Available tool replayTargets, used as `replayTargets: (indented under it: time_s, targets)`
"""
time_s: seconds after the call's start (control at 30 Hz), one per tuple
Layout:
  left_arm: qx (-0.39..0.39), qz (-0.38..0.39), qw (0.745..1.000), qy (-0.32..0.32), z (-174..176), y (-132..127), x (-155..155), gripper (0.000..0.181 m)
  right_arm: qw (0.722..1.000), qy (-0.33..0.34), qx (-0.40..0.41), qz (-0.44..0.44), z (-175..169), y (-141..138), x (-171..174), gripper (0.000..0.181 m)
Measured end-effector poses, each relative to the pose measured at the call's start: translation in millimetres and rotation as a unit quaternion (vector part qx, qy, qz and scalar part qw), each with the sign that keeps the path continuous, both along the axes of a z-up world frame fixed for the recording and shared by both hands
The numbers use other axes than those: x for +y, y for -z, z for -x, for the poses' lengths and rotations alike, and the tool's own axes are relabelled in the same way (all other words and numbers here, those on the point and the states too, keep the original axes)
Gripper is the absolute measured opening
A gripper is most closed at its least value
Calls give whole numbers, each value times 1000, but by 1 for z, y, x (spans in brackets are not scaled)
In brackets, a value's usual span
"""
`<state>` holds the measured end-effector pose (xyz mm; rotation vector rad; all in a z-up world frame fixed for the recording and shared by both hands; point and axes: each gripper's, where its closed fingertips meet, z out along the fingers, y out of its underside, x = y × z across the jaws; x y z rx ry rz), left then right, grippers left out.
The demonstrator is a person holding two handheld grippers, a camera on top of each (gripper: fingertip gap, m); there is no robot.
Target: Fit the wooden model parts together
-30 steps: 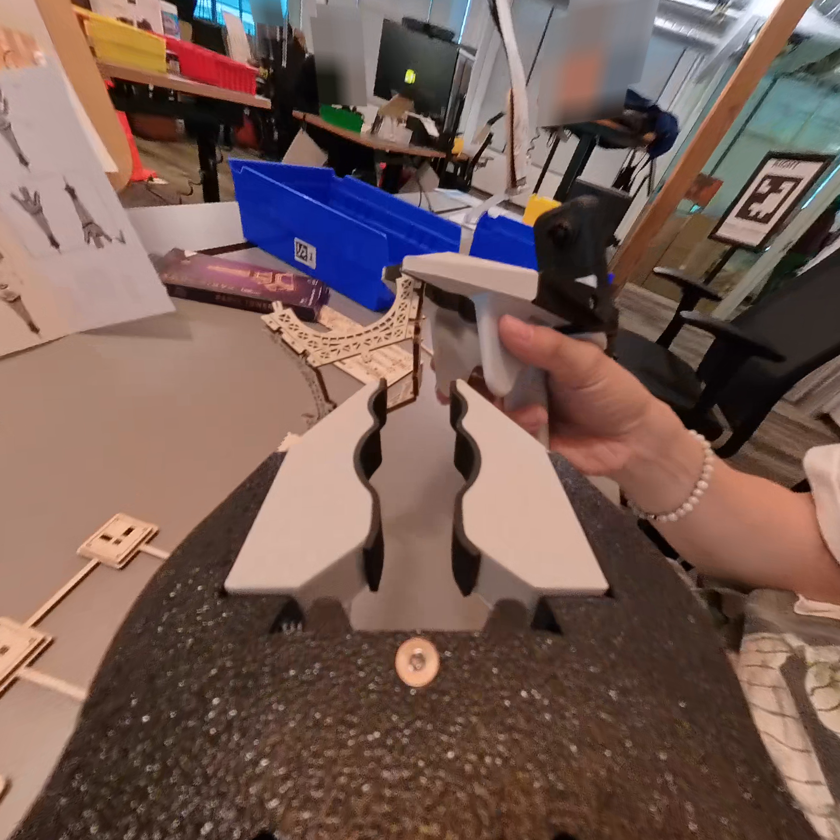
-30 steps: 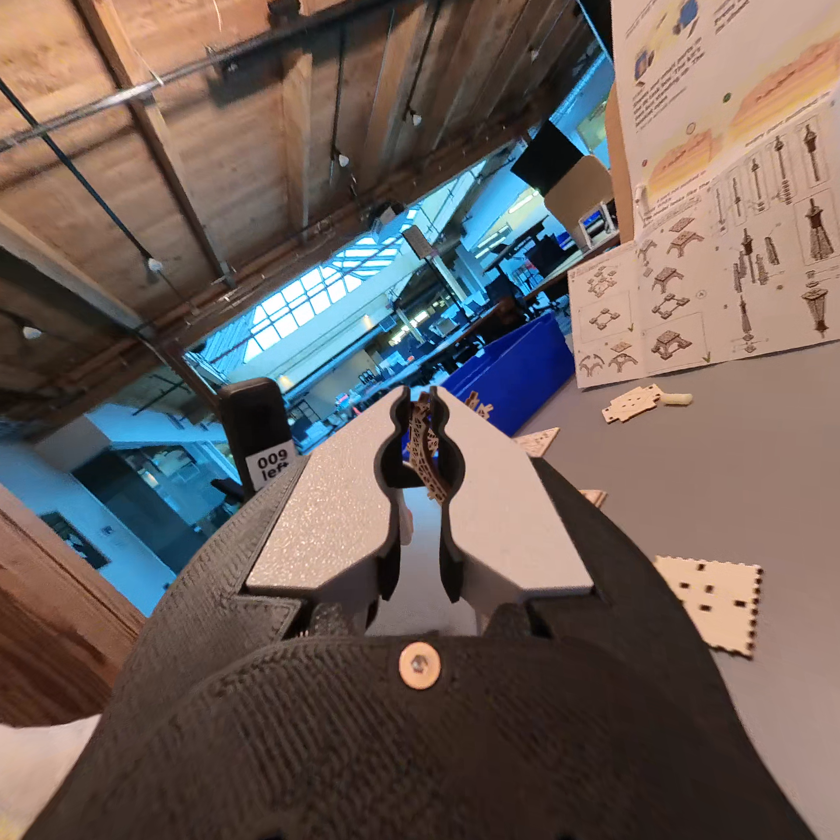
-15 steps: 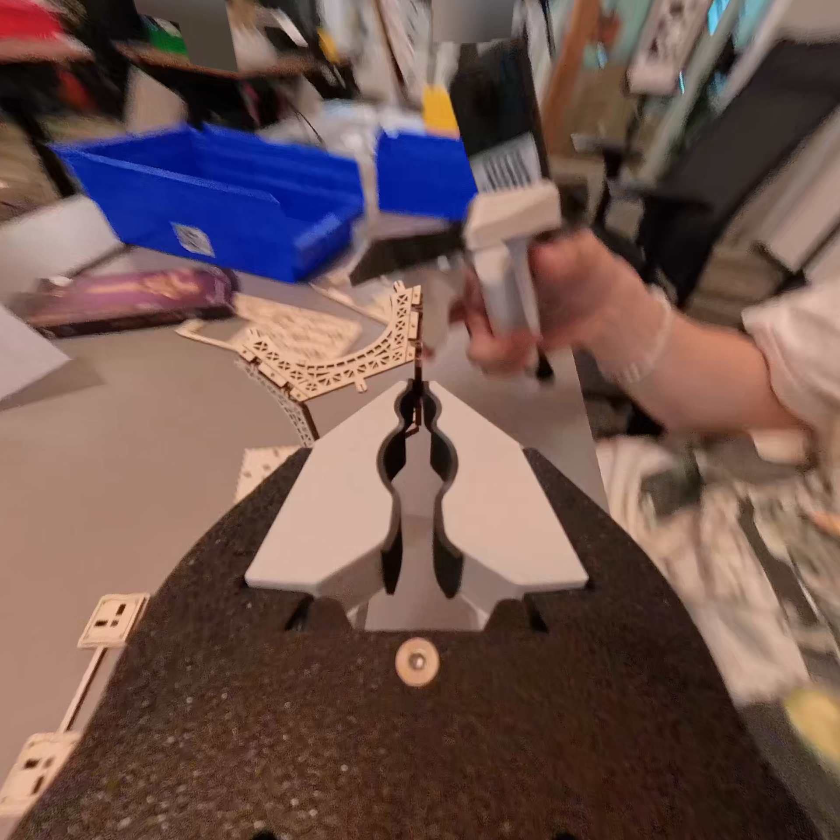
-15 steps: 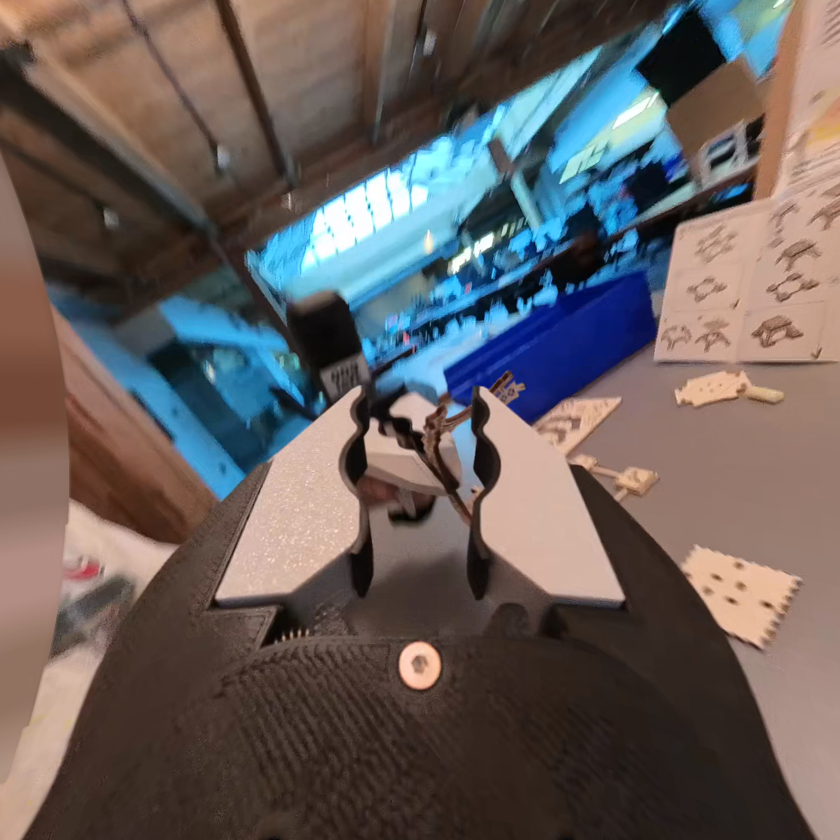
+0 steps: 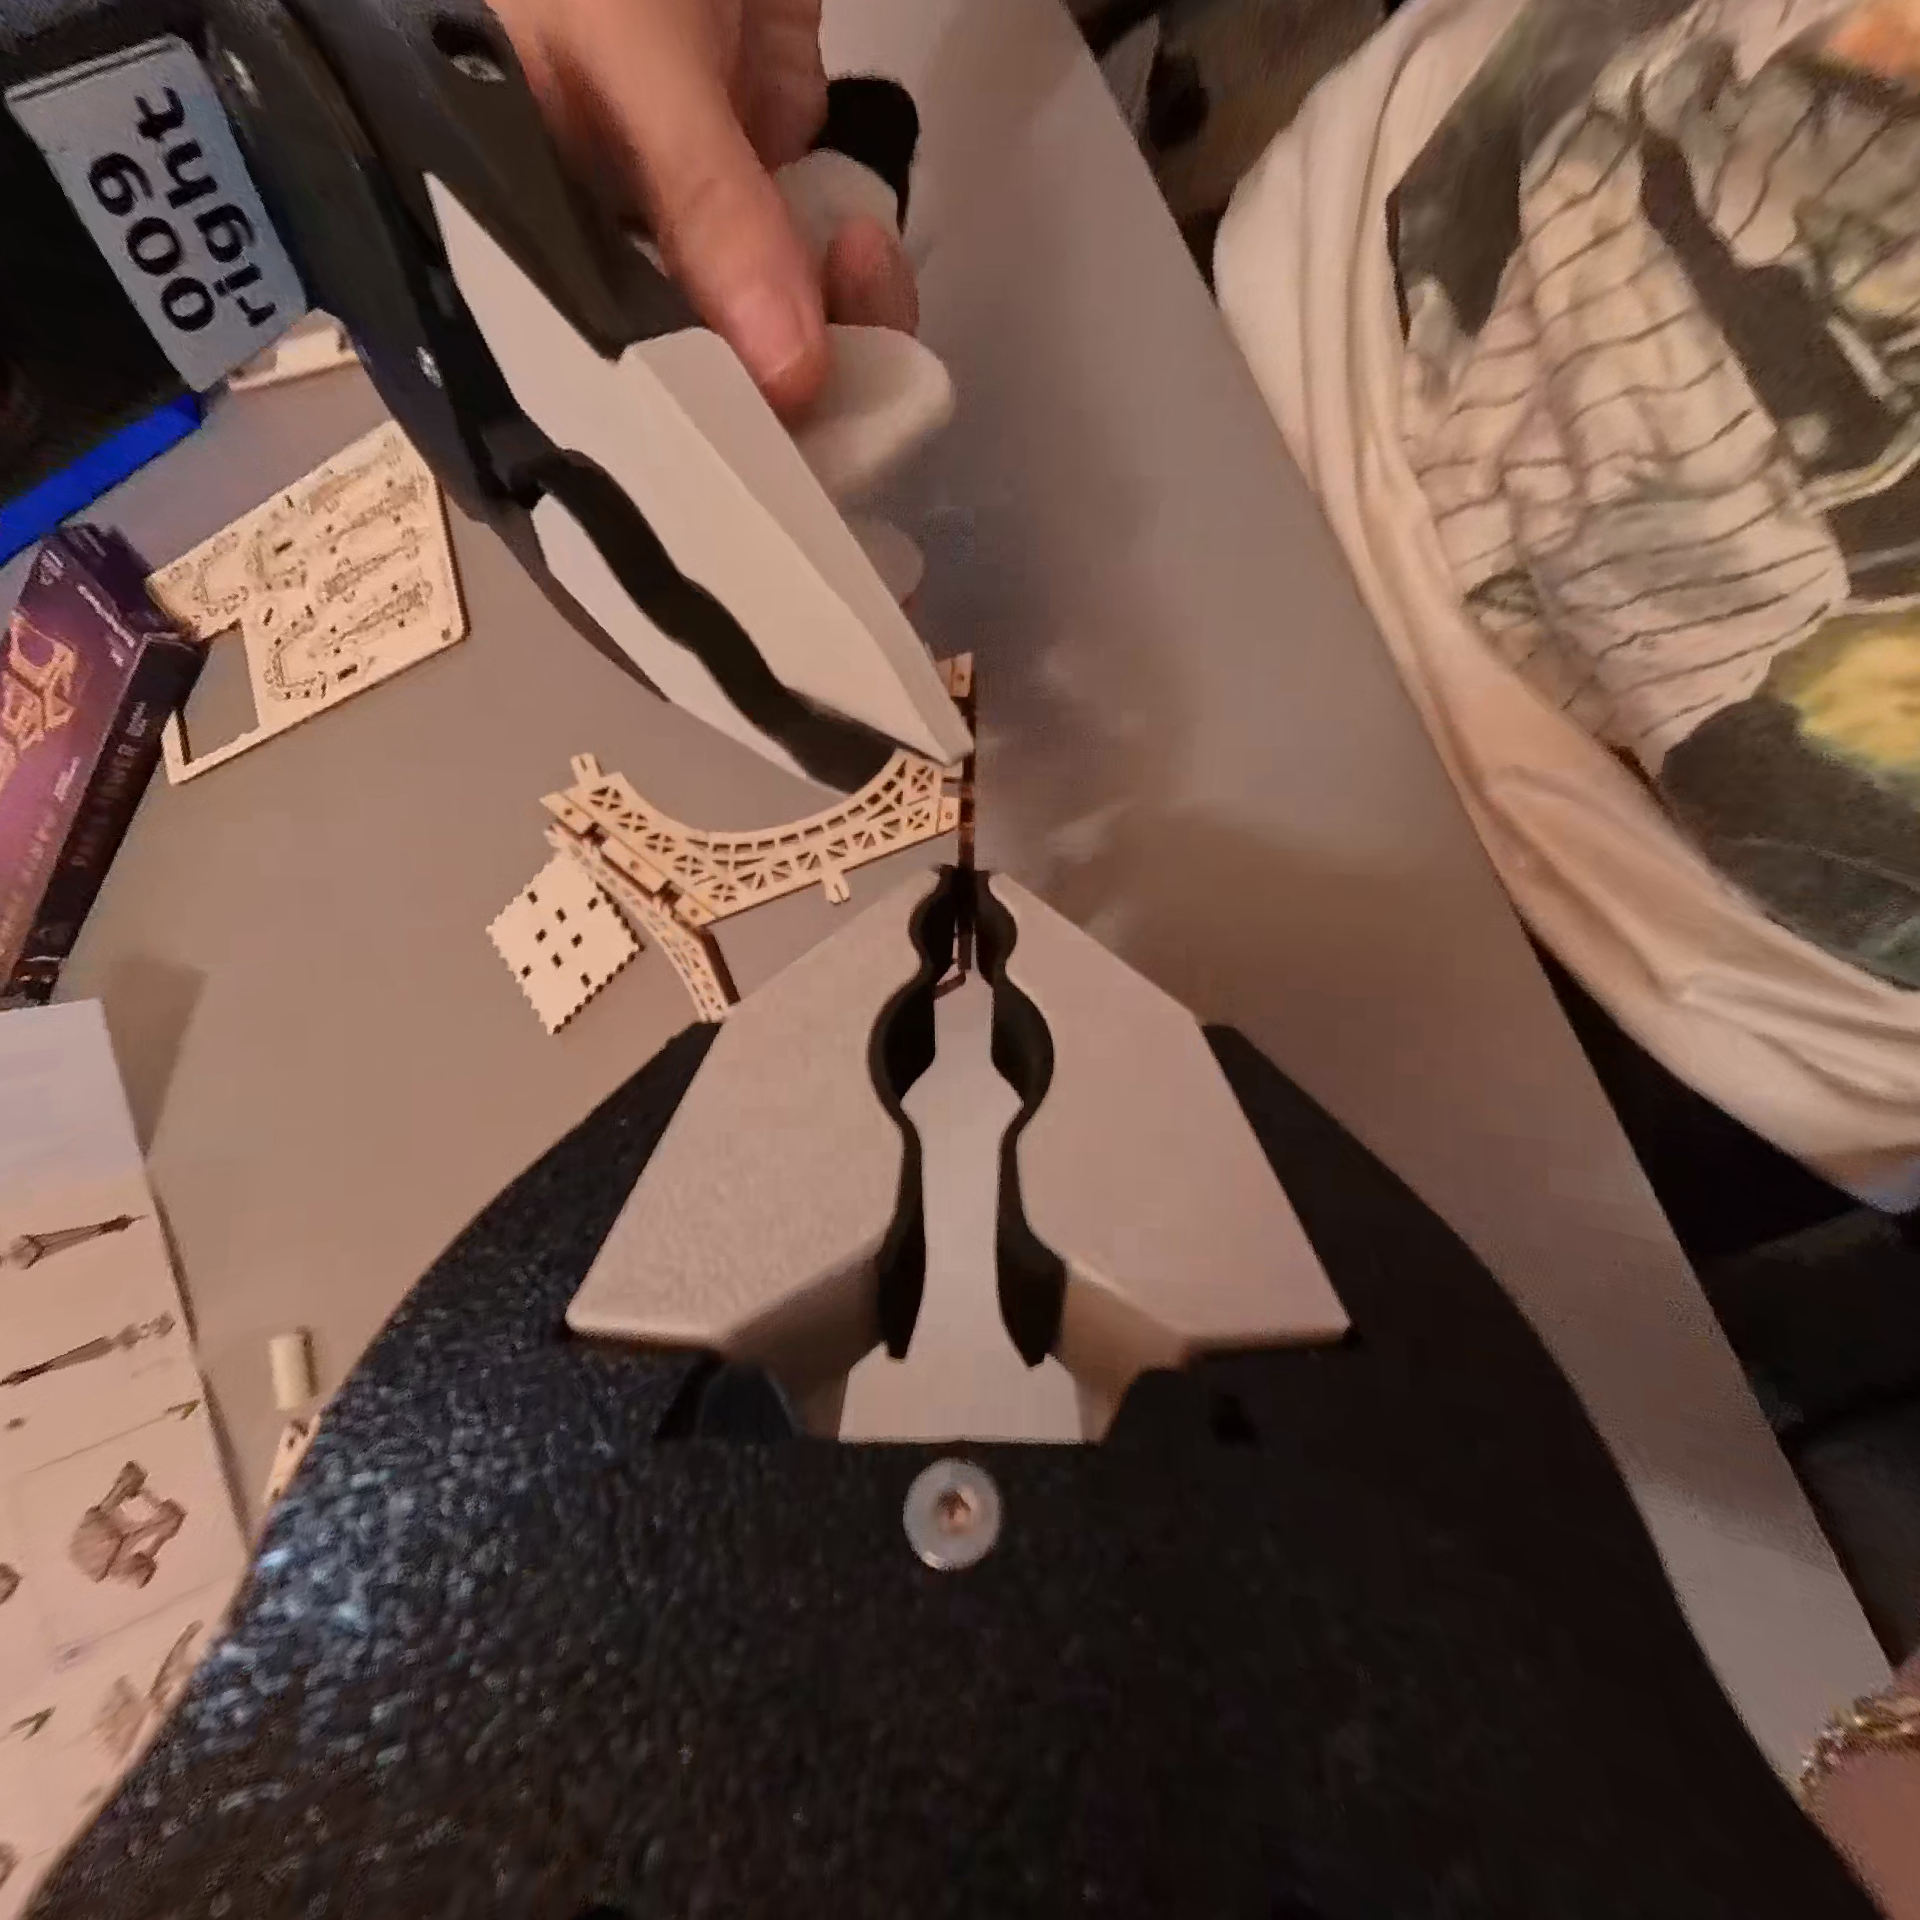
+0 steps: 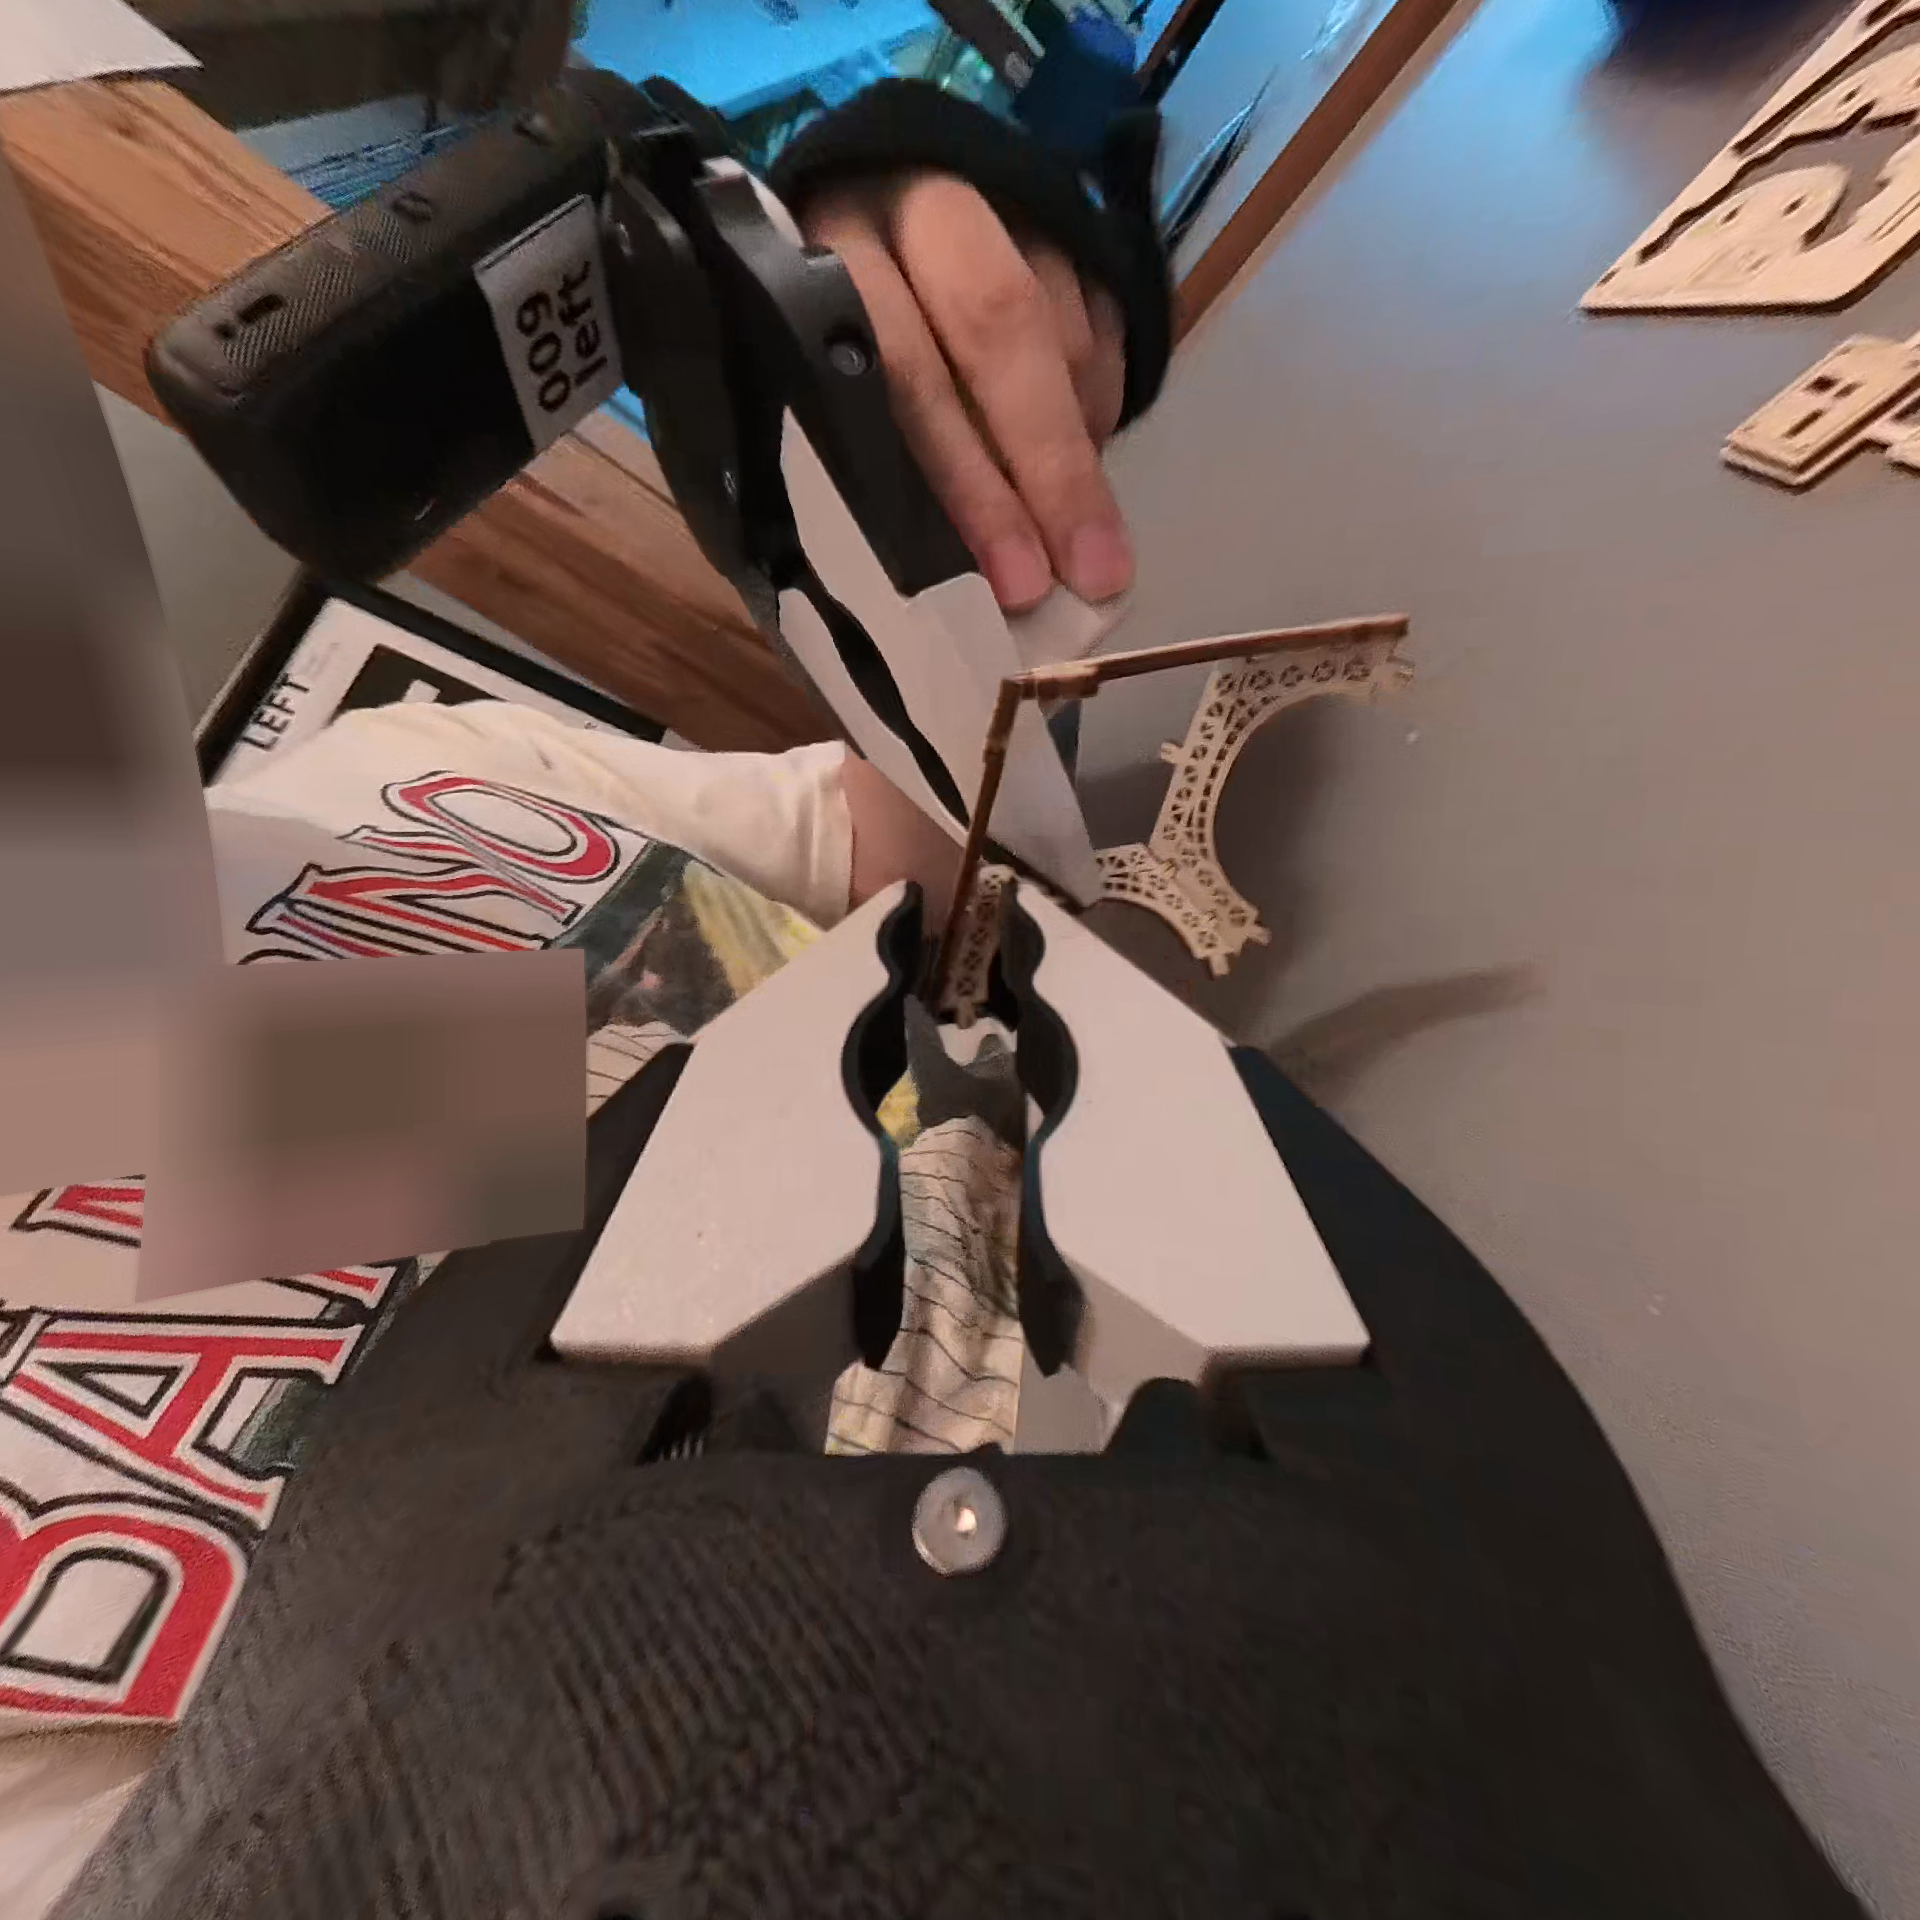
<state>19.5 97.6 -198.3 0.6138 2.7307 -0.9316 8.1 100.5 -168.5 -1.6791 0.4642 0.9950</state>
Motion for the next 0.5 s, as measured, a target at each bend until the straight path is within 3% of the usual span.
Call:
replayTargets:
  time_s: [0.07,0.33,0.4,0.5]
  targets:
    - [-16,-21,1000,0,-1,2,1,0,1000,0,7,-1,-1,1,2,3]
    - [-29,-40,999,-12,-6,7,4,1,999,1,-32,4,-5,8,2,1]
    - [-36,-13,998,-41,-15,0,2,15,999,8,-33,-17,-8,6,3,0]
    - [-44,71,993,-89,-30,-29,1,28,990,45,14,-130,-22,-24,0,1]
